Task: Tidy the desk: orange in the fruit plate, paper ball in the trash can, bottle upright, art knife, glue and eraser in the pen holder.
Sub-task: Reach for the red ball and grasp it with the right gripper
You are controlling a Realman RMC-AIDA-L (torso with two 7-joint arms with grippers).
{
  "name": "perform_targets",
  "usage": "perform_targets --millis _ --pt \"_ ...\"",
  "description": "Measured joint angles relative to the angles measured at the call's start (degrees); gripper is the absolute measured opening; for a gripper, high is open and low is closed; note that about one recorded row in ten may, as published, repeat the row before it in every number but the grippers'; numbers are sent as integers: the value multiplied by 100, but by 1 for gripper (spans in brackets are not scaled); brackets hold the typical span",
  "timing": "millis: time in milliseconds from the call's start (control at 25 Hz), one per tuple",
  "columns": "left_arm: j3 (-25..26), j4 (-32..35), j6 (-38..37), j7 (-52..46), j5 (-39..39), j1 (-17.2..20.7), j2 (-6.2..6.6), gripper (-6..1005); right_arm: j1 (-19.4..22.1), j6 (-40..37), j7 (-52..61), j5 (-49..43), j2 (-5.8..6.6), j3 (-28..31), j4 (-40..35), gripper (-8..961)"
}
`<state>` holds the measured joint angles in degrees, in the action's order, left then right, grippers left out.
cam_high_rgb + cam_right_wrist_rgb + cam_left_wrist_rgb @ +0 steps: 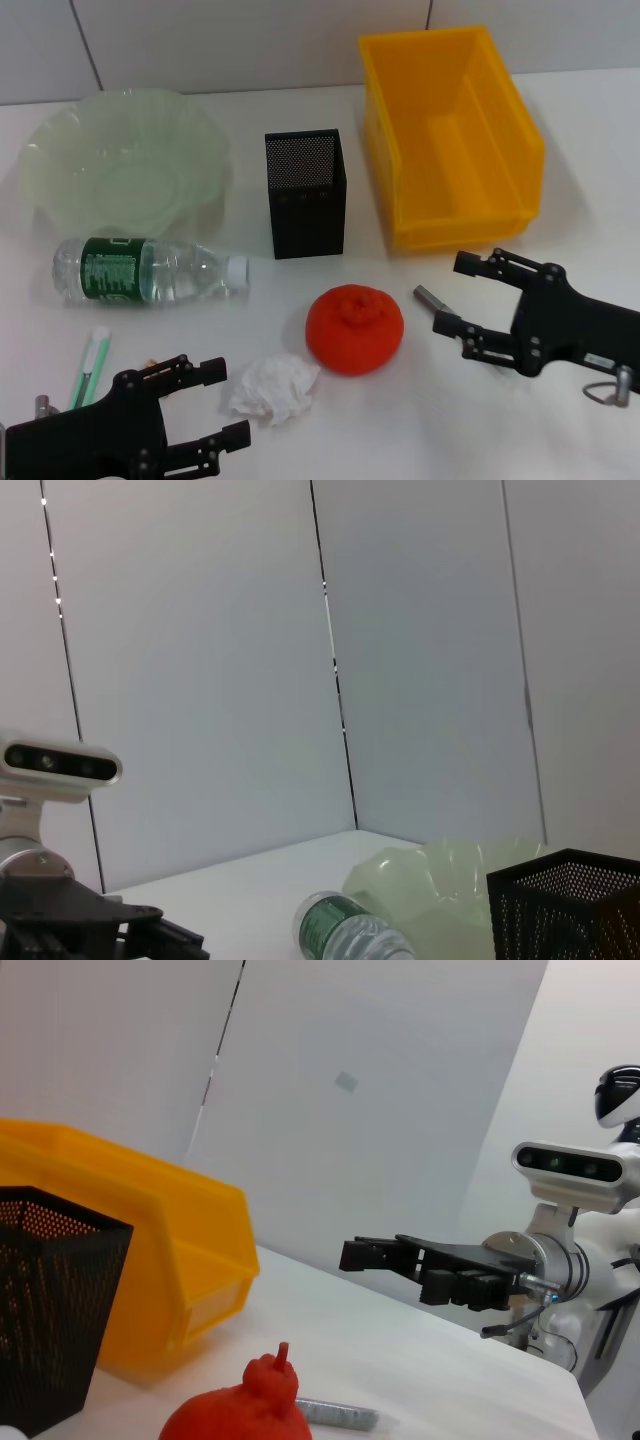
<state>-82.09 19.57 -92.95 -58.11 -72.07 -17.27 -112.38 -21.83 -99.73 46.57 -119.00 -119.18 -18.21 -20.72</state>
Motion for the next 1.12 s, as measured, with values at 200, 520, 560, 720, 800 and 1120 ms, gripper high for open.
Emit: perform_targets --millis 200,520,560,720,800,1120 --pt "138 43 -1 -20 1 -21 -16 778 -33 56 -2 8 8 -20 -43 764" --pt "327 345 17 -180 -10 -195 -98 777 70 -187 121 -224 59 -49 -318 764" --pt "327 345 17 -180 -10 -195 -98 777 68 -195 123 -284 49 -58 -334 763" --pt "325 727 108 -416 -75 -352 -205 777 139 -325 256 -492 66 -62 -371 754" --pt "326 761 122 -418 -110 -384 -223 776 166 -358 269 -493 70 -54 -390 748" --pt "394 849 233 -418 -379 -512 -340 775 221 -255 264 -288 7 0 -424 723"
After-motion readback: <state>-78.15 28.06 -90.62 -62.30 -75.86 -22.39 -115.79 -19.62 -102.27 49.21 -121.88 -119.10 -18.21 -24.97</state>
